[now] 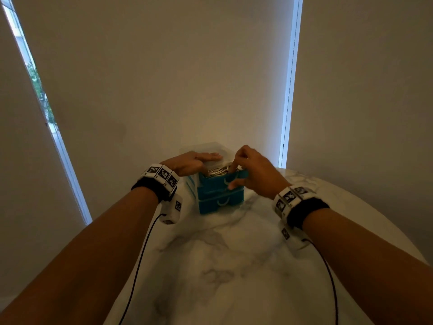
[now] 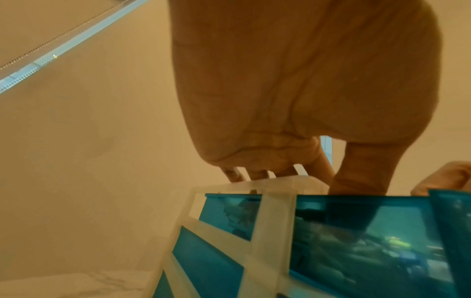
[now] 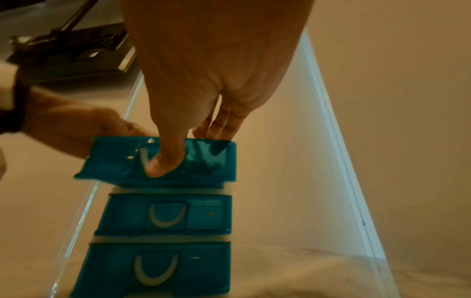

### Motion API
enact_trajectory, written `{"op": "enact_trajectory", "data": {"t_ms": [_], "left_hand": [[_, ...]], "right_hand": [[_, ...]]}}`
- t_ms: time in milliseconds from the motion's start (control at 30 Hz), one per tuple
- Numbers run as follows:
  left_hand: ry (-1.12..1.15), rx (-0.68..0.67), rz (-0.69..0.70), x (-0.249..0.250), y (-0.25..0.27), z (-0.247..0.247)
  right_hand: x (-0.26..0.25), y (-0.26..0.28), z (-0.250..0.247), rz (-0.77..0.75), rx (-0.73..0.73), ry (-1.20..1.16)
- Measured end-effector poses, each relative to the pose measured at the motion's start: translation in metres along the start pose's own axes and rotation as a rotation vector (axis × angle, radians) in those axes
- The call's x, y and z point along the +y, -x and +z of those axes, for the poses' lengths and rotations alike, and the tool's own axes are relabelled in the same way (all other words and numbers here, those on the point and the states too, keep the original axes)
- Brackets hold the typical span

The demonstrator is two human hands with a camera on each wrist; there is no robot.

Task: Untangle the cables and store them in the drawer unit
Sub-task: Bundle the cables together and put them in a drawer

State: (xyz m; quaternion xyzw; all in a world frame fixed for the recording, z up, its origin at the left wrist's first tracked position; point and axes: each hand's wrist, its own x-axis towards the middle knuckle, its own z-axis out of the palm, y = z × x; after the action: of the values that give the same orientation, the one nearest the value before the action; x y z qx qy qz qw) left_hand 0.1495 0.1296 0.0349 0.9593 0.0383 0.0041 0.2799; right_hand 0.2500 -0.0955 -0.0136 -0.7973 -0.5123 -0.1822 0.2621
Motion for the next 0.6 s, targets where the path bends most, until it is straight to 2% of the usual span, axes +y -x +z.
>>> {"op": "enact_trajectory", "data": {"t_ms": [67, 133, 200, 267, 300, 400, 500, 600], "left_hand": [[-0.012, 0.009, 0.009, 0.003, 0.001, 0.001], [-0.014, -0.005, 0.006, 0.005, 0.001, 0.002], [0.089, -0.001, -0.007, 0.008, 0.003, 0.002], [0.206, 0.021, -0.024, 0.012, 0.004, 0.004], [0.198, 0.002, -0.023, 0.013, 0.002, 0.004], [-0.072, 0.004, 0.024, 0.005, 0.001, 0.010], [-0.057, 0.075, 0.092, -0.004, 0.002, 0.011], [-0.077, 0.067, 0.118, -0.003, 0.002, 0.014]], "right_hand": [[0.006, -0.002, -0.010, 0.016, -0.009, -0.020], [0.007, -0.005, -0.013, 0.043, 0.012, 0.116], [0.006, -0.008, -0.008, 0.113, 0.048, 0.179], [0.005, -0.014, -0.002, 0.219, 0.077, 0.109], [0.006, -0.018, 0.002, 0.269, 0.093, 0.078], [0.004, -0.027, 0.012, 0.363, 0.122, 0.065], [0.005, -0.026, 0.018, 0.323, 0.091, 0.060], [0.017, -0.013, 0.010, 0.260, 0.047, -0.045]]}}
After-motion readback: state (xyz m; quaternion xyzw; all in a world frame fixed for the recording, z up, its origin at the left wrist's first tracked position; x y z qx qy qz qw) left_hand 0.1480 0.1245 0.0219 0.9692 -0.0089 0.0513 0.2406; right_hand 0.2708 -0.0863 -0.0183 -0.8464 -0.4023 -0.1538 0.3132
